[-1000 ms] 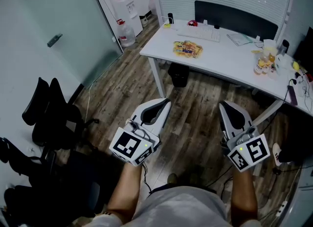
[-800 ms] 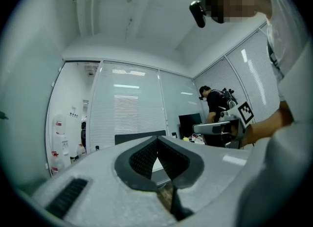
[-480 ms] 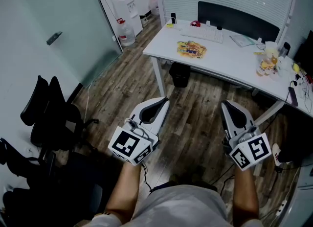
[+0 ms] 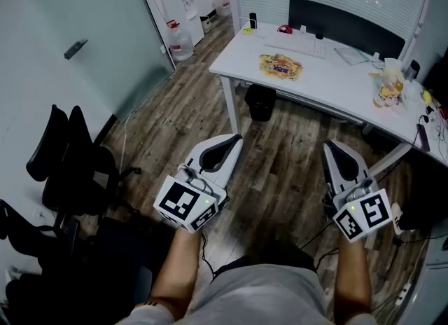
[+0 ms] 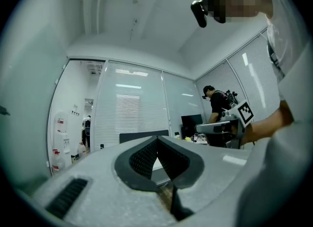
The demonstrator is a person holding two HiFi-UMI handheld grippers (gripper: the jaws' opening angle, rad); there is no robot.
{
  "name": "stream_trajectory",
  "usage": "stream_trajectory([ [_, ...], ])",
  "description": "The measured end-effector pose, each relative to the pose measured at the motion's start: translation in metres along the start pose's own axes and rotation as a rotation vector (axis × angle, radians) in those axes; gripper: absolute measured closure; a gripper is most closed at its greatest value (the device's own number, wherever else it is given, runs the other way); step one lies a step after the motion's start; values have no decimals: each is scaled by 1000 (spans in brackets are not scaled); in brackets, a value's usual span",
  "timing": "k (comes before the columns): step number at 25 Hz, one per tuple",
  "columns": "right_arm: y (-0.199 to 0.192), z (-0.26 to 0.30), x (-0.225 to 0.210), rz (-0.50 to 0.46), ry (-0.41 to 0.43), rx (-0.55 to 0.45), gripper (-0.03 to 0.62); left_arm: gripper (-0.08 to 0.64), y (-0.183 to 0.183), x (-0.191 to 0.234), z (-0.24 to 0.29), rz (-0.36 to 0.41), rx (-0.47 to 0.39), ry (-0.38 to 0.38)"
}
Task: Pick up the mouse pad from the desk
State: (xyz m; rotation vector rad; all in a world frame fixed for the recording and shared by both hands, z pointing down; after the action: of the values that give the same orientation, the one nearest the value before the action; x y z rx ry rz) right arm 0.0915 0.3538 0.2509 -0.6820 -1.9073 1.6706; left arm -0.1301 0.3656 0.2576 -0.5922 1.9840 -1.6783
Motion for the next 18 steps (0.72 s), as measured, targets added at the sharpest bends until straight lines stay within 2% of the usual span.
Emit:
stream_trajectory([
  [9, -8, 20, -9, 4, 17, -3, 580, 545, -5, 16, 14, 10, 7, 5],
  [18, -25, 58, -54, 24, 29, -9, 580, 545, -23, 48, 58, 17, 38, 21],
])
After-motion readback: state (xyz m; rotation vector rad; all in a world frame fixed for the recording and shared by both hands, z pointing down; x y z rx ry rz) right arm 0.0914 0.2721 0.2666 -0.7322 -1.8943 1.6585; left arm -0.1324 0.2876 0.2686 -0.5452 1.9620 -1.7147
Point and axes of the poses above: the fingertips, and each gripper's own axes: z forward along the fingers, x to its left, y out of its top, the point moved 4 cm from there along -z, backward along the fingers, and after that the axes turned 1 degree about -x, right-handed, at the moved point
